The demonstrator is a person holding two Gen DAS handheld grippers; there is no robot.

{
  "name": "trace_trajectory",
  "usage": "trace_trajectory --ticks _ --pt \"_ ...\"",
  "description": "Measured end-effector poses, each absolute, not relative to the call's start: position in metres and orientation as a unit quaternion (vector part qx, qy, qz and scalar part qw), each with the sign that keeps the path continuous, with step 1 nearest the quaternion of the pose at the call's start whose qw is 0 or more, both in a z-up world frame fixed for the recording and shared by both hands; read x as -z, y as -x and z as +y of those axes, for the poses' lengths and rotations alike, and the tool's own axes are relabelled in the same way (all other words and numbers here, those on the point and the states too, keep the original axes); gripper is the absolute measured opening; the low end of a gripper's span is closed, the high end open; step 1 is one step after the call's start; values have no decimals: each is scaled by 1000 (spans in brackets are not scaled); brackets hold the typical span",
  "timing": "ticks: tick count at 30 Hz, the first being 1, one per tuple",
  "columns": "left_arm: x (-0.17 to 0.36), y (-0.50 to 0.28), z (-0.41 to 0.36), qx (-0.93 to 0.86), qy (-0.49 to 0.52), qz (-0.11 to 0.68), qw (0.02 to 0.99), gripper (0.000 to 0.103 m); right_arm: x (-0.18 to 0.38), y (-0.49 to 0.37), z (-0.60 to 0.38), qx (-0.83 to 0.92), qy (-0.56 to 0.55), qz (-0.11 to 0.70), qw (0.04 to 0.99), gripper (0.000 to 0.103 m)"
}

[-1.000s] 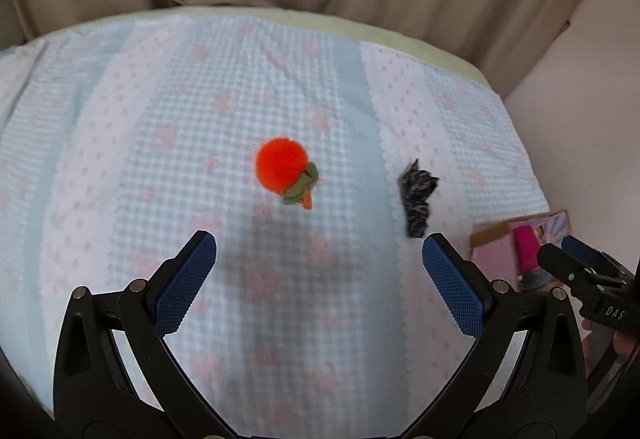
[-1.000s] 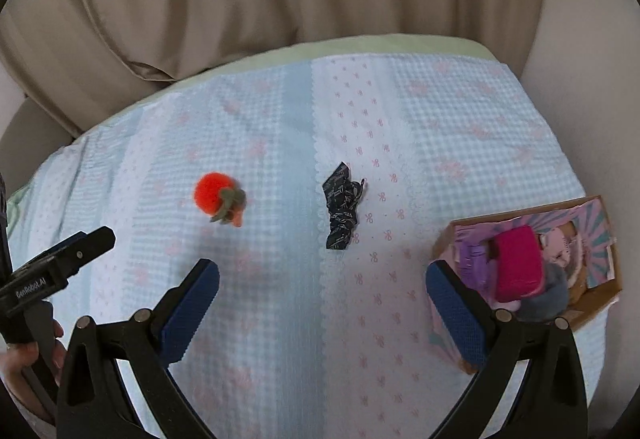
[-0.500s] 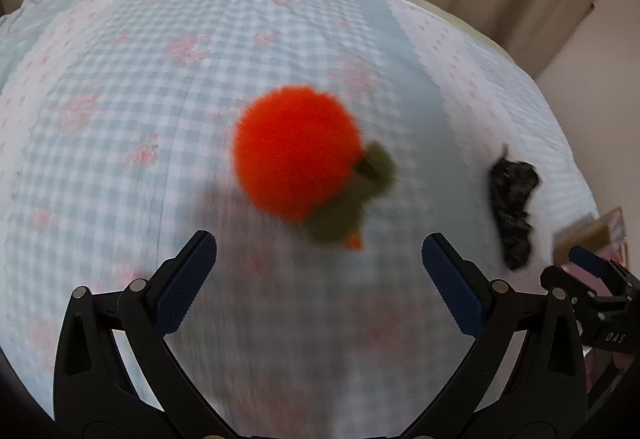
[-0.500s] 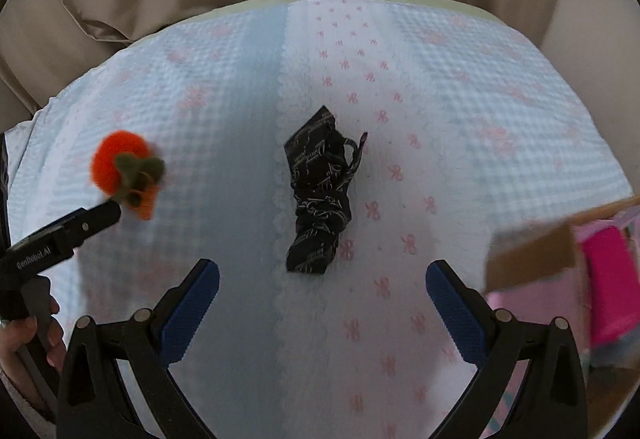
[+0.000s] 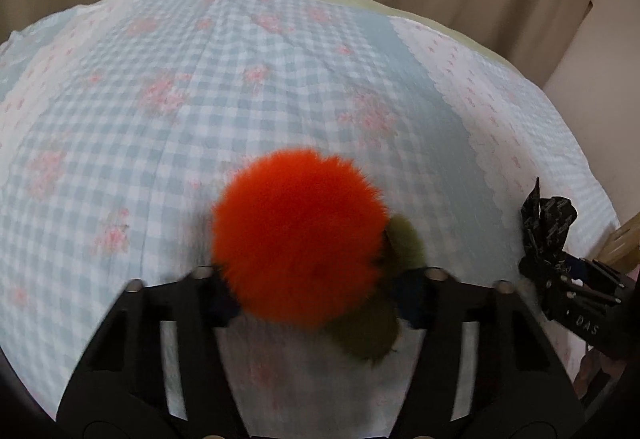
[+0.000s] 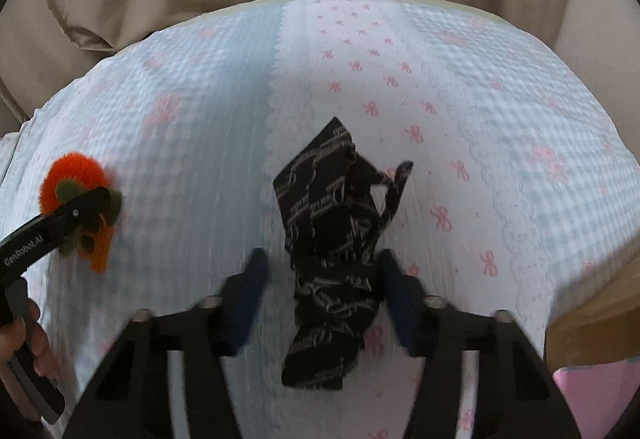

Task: Organize soft objects
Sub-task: 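Grasp the orange pompom with the left tool while the right grasps the black scarf, then carry the orange pompom and black scarf into the box and release both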

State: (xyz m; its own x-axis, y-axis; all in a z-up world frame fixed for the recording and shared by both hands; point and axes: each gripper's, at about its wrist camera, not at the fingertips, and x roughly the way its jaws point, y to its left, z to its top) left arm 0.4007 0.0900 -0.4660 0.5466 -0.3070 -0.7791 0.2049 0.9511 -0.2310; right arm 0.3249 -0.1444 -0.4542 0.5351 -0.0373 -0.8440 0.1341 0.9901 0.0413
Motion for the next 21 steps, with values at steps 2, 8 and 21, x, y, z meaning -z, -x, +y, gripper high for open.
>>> trace_trajectory --ticks 2,8,21 --pt "465 -400 91 148 56 453 877 43 454 -328 -143 50 -47 478 876 35" --pt "454 -395 96 147 52 442 884 40 449 -328 -142 50 -51 473 878 35" --pt "373 -366 94 146 54 418 895 40 374 -303 -139 43 -60 443 894 35"
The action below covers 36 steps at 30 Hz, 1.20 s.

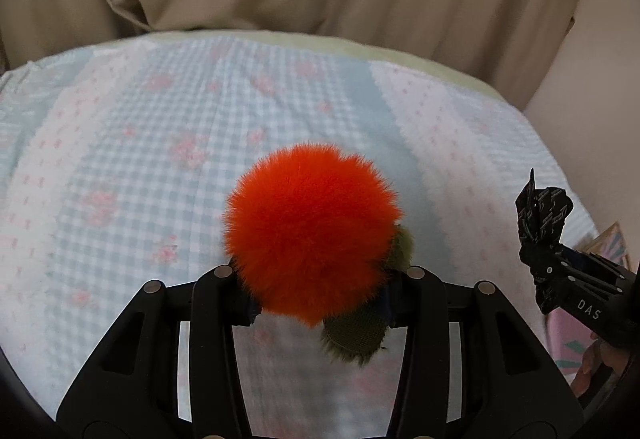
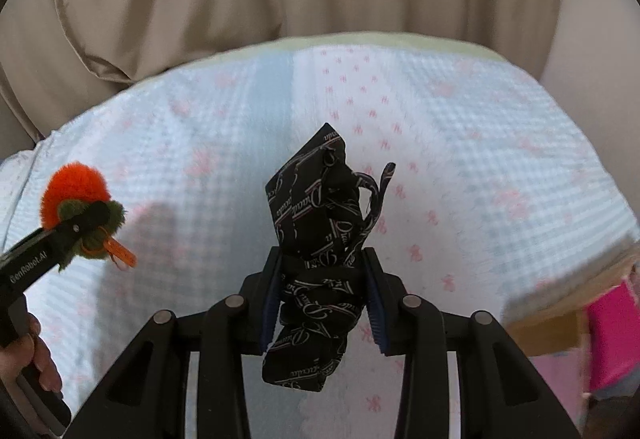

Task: Organize soft objects
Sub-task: 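Carry the orange pompom and black scarf into the box and release both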

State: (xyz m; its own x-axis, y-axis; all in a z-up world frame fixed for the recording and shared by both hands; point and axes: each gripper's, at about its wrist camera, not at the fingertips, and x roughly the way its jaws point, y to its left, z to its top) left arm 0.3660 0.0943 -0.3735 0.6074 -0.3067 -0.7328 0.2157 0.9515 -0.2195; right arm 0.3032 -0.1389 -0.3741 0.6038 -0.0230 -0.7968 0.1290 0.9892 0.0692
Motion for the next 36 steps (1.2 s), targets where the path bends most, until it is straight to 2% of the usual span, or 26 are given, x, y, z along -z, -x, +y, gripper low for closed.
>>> trace_trajectory --ticks 13,20,28,36 --pt "226 -284 52 150 31 385 910 40 223 -226 -152 29 -79 395 915 35" --pt "163 -225 3 150 39 375 914 40 164 -169 -192 24 -87 384 919 35" --pt "140 -166 -89 176 54 391 902 40 133 -120 -292 50 -92 392 914 35" --pt "158 -134 -196 220 49 431 873 40 150 -100 -390 71 -110 437 890 35"
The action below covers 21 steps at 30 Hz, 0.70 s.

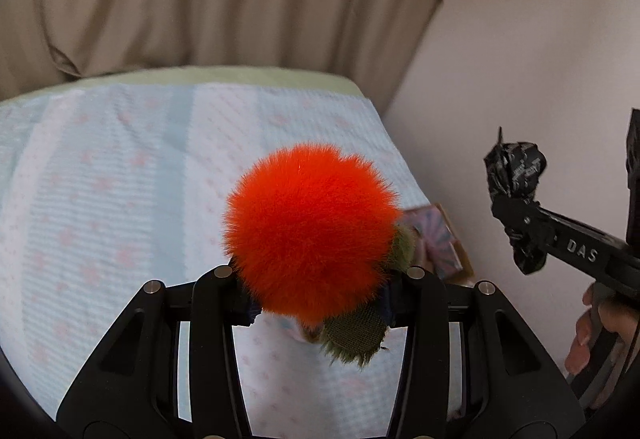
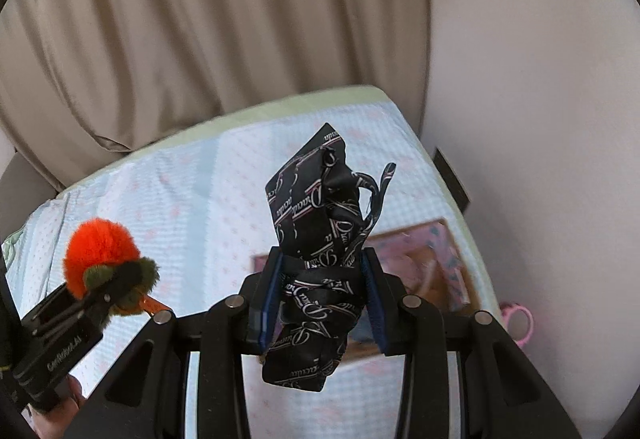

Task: Organize soft objects
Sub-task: 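Carry the orange pompom and black scarf into the box and release both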

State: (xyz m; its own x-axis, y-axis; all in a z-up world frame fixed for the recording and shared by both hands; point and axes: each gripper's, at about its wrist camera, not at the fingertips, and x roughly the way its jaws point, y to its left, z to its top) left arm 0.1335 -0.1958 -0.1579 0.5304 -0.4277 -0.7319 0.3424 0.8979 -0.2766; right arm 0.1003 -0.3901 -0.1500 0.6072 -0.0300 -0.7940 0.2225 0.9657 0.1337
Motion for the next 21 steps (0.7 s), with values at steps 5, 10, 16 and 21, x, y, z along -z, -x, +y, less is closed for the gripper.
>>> trace_trajectory --ticks 5,10,16,21 --pt "180 -132 -245 239 29 459 855 40 174 -103 -425 79 -121 473 869 35" --pt "207 -145 -274 248 16 490 835 40 205 -114 -451 82 -149 504 847 35" --pt "250 -169 -292 232 -4 530 816 40 236 -124 -468 81 -156 531 829 35" --pt "300 -189 -301 222 -32 566 793 40 291 -149 -473 64 -163 572 802 35"
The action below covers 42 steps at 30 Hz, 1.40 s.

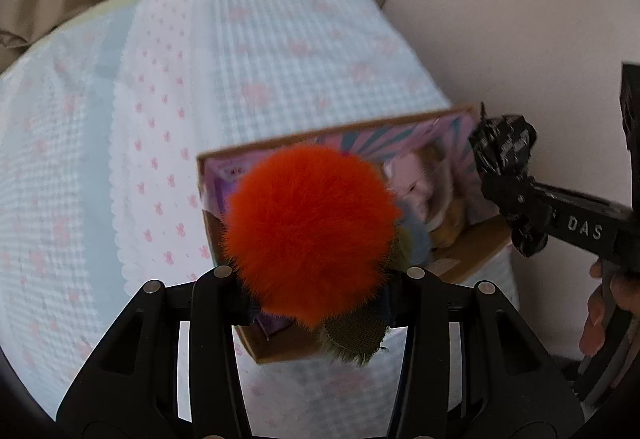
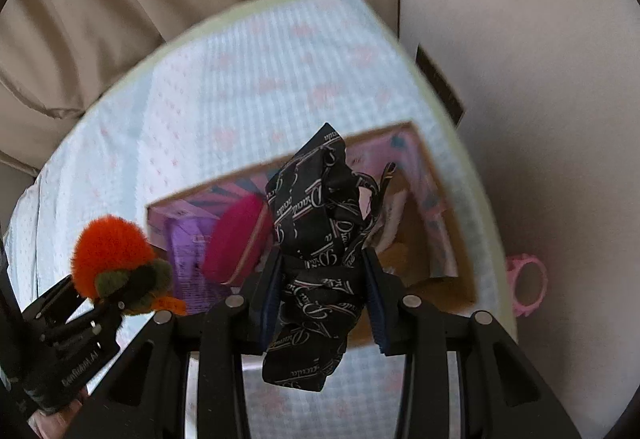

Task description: Organize soft objects

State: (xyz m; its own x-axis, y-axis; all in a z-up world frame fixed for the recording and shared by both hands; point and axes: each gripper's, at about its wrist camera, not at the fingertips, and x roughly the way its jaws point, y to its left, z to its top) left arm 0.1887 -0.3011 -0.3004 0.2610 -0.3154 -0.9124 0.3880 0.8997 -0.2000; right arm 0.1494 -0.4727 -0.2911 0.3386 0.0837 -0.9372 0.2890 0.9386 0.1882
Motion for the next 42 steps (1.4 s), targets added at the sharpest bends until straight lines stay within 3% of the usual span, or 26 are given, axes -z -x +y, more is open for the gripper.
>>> trace_trajectory --ticks 7,8,9,10,11,13,14,28,42 --pt "331 -200 -303 204 -57 586 782 41 336 -178 -487 58 -204 601 770 35" --pt "331 -201 -304 201 -61 585 783 46 338 -183 -488 57 -207 606 766 41" --pt "330 -201 -305 200 -65 586 783 67 340 -187 -488 54 -212 610 762 45" --pt "331 -200 -306 200 -66 588 781 98 342 -190 -488 49 -216 613 758 56" --pt "332 -200 -306 200 -64 594 776 102 342 -193 -489 45 -214 617 756 63" --pt "333 -199 -305 203 -55 603 770 103 338 -198 -488 45 -204 617 759 100" --pt "335 -198 -304 202 -53 608 766 103 335 -198 -489 47 -199 615 762 103" --pt "296 -183 -282 201 -38 587 783 103 303 -179 -483 56 -219 598 769 102" --pt "131 -153 -184 197 -18 470 860 103 146 -133 -378 9 -125 518 846 102"
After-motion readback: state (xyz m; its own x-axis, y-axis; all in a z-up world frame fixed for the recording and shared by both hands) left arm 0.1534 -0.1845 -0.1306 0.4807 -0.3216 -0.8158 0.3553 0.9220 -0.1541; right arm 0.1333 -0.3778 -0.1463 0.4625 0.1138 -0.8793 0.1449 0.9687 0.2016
